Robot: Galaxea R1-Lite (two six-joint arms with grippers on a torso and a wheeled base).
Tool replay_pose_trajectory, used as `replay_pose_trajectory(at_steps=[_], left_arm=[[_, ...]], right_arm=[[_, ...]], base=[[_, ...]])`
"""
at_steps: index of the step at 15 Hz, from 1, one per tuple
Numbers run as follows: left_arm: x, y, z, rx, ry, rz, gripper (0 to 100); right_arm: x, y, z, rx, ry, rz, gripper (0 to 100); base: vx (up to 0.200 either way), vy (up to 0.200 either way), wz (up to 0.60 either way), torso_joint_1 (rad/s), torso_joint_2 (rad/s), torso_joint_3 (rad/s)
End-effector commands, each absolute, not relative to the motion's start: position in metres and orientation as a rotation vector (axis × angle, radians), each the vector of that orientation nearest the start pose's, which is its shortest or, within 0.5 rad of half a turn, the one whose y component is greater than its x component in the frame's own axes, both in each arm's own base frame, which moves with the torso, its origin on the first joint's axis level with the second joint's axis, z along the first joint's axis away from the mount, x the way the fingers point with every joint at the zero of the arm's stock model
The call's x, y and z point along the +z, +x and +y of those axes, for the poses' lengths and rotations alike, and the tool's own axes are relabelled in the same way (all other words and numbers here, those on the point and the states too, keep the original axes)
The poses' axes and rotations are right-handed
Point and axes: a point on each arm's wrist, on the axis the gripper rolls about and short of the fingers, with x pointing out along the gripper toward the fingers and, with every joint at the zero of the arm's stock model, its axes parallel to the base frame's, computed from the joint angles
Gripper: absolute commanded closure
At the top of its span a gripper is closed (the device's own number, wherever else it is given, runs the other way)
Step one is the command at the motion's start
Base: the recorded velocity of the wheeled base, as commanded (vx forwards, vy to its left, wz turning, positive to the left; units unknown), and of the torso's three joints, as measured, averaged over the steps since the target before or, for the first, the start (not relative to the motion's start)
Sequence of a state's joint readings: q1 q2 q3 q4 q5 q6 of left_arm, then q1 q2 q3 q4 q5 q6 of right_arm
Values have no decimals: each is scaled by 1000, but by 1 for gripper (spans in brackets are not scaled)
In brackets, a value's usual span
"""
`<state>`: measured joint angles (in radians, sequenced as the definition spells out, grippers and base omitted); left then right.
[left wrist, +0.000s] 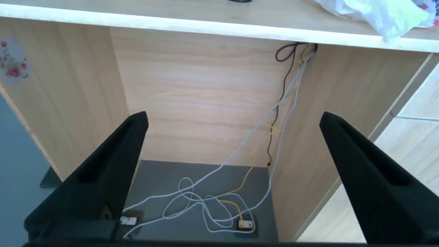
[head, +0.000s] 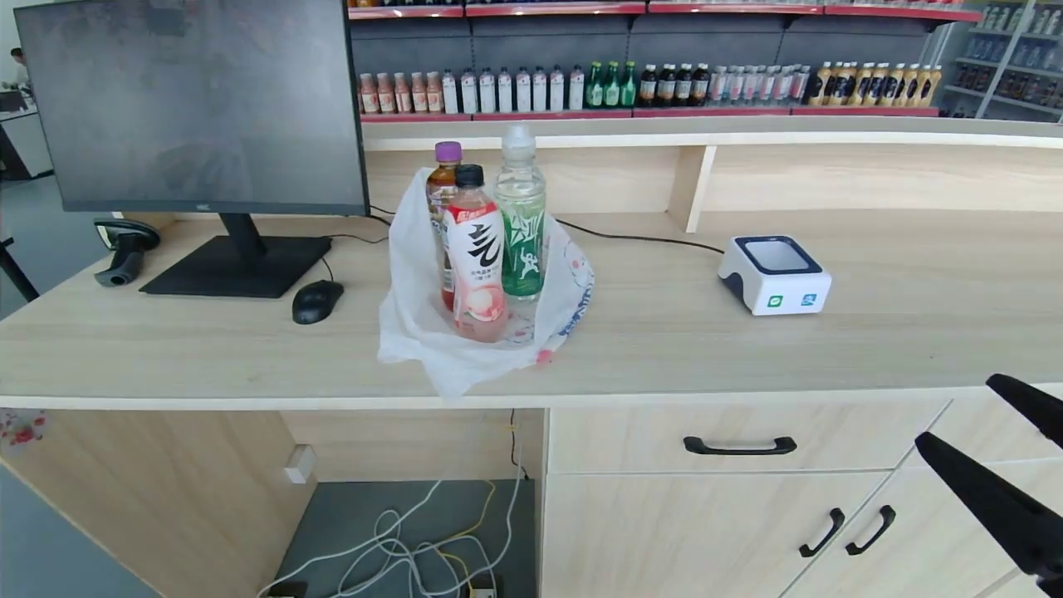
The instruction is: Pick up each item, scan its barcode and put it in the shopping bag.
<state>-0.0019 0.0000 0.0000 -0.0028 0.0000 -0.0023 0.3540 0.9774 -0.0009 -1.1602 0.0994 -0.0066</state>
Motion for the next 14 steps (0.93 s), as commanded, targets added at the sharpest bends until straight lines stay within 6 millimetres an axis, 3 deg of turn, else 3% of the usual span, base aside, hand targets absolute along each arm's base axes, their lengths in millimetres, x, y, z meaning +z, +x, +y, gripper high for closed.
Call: replay_pose_trajectory(at_steps=[1, 3, 6, 8, 12, 13, 14], left_arm=[[76, -23, 0, -2, -3, -3, 0], [76, -23, 0, -2, -3, -3, 0], [76, -23, 0, -2, -3, -3, 0], [76, -23, 0, -2, -5, -3, 0], [76, -23, 0, -2, -3, -3, 0], [76, -23, 0, -2, -3, -3, 0], [76, -23, 0, -2, -3, -3, 0]], right_arm=[[141, 27, 12, 441, -14, -128, 0], [112, -1, 2, 442, -29, -59, 0], [87, -21, -6, 435, -61, -18, 0], [76, -21, -5, 402, -69, -5, 0], [78, -16, -4, 264, -23, 81, 0], [78, -11, -1, 79, -16, 150, 0], [78, -10, 0, 63, -9, 158, 0]], base=[[0, -200, 0, 2, 2, 2], [0, -200, 0, 0, 0, 5], [0, -200, 0, 4, 5, 2], [0, -200, 0, 0, 0, 2], [0, -200, 0, 5, 0, 1], [0, -200, 0, 2, 7, 7], [0, -200, 0, 2, 2, 7]])
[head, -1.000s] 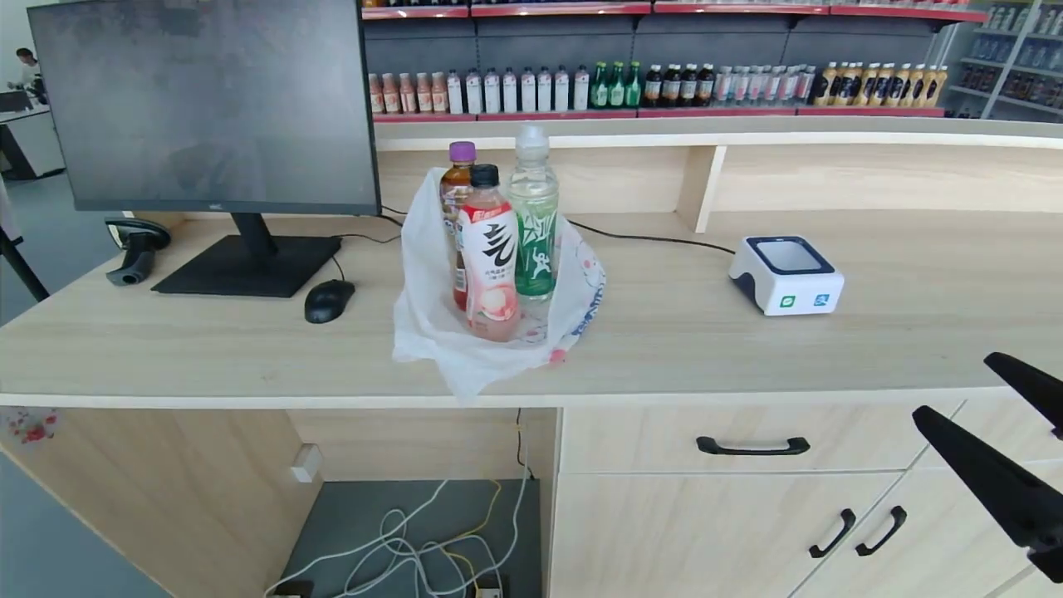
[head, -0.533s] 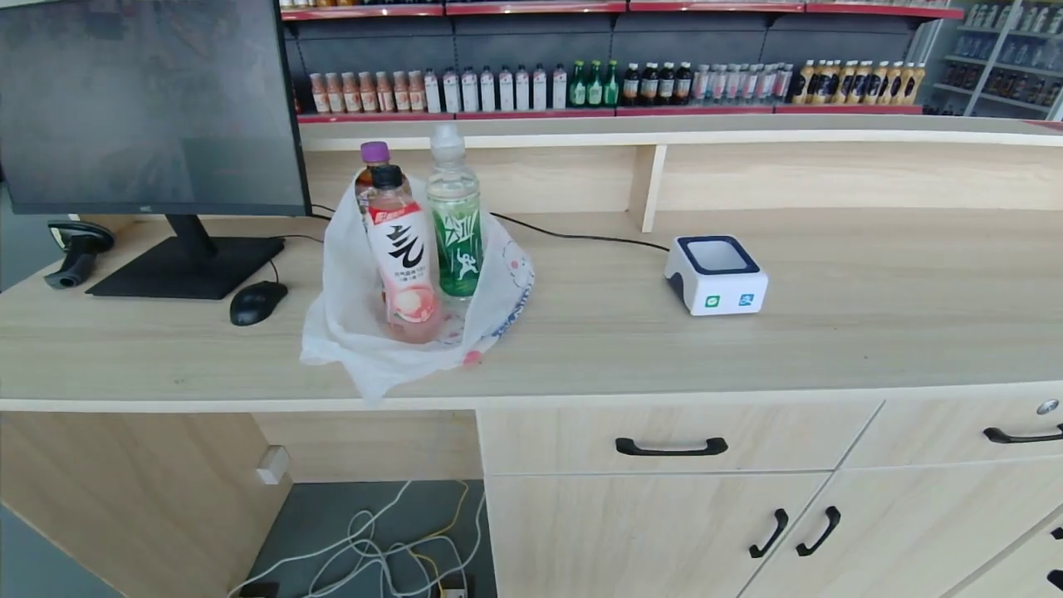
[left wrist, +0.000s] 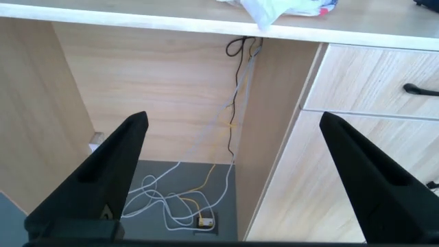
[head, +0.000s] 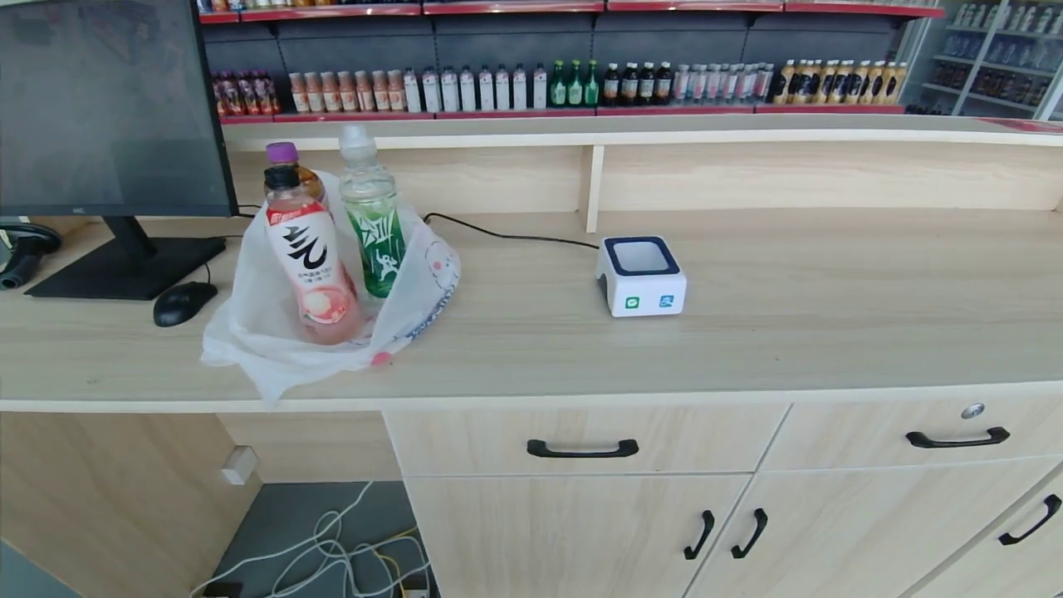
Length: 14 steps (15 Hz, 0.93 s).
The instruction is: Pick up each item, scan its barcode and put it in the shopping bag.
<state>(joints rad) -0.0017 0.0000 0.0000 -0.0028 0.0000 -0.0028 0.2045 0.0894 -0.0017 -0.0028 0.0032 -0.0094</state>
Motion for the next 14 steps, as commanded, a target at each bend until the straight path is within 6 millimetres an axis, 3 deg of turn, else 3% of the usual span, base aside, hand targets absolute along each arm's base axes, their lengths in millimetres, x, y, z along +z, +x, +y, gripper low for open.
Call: replay_pose_trajectory(at_steps=[1, 5, 8, 11, 14], left_arm=[[76, -23, 0, -2, -3, -3, 0], [76, -23, 0, -2, -2, -3, 0], [76, -23, 0, -2, -2, -5, 0], [76, -23, 0, -2, -2, -5, 0], [76, -23, 0, -2, -3, -5, 0]], right_arm=[[78, -11, 0, 57, -5, 146, 0], [76, -23, 0, -3, -34, -5, 0], [76, -23, 0, -3, -17, -2, 0], [76, -23, 0, -3, -20, -3, 0], [76, -23, 0, -2, -25, -3, 0]], base=[[0, -200, 0, 2, 2, 7], [0, -200, 0, 4, 1, 2], [0, -200, 0, 4, -1, 1], [0, 0, 0, 0, 0, 0], [-200, 0, 0, 9, 2, -2]])
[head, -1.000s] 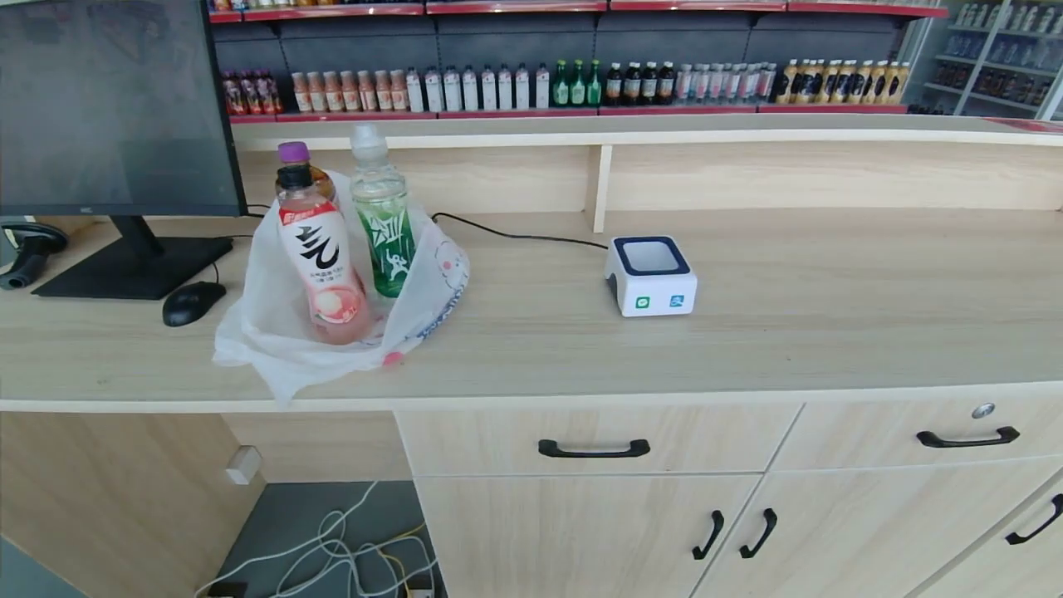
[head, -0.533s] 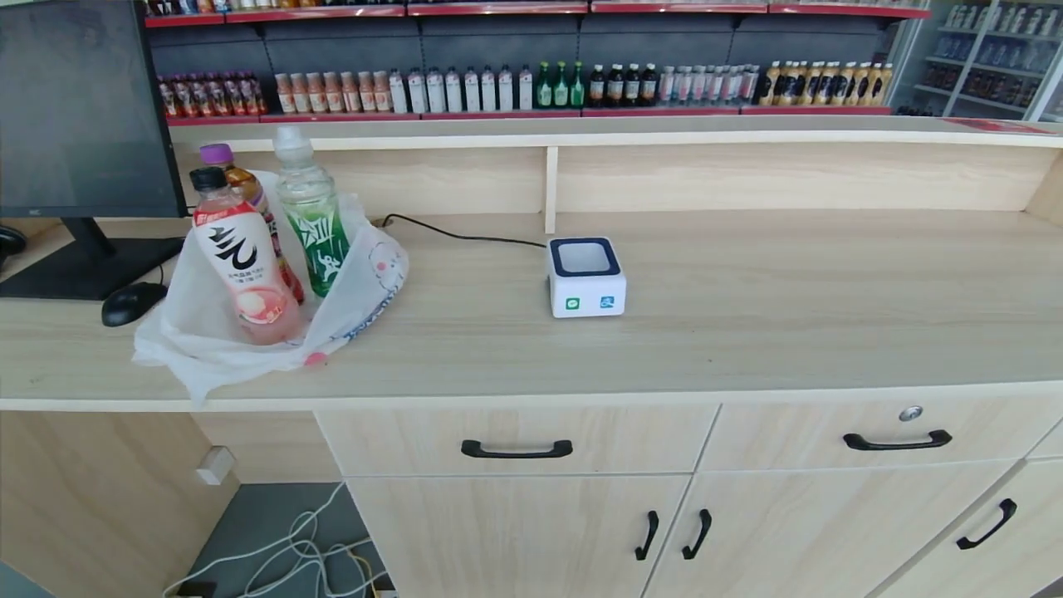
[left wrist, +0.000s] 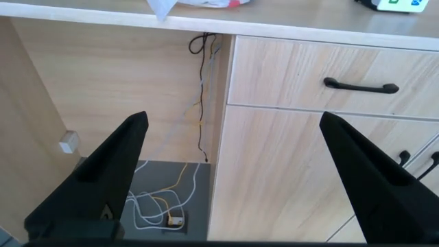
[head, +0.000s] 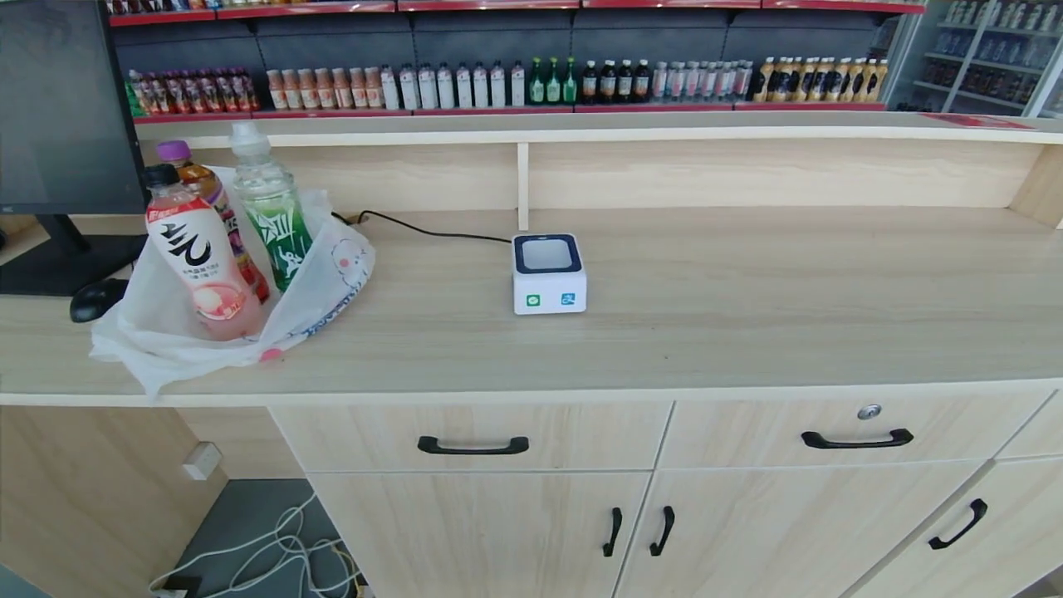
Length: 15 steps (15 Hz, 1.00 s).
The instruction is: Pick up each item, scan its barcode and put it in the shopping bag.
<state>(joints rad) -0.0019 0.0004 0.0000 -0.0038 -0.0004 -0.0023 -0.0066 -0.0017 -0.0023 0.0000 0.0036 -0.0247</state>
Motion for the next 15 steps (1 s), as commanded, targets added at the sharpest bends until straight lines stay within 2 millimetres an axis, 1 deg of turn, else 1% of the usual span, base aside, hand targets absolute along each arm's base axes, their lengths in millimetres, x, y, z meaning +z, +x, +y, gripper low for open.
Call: replay_pose_trajectory(at_steps=[1, 12, 15], left_arm=[[76, -23, 0, -2, -3, -5, 0], [76, -23, 0, -2, 0, -3, 0], [76, -23, 0, -2, 0, -3, 0]], right_arm=[[76, -23, 0, -3, -26, -3, 0], [76, -23, 0, -5, -15, -1, 0], [76, -23, 0, -3, -3, -2, 0]], base=[[-200, 0, 0, 32, 7, -2], [-200, 0, 0, -1, 1, 3], [0, 0, 0, 0, 0, 0]])
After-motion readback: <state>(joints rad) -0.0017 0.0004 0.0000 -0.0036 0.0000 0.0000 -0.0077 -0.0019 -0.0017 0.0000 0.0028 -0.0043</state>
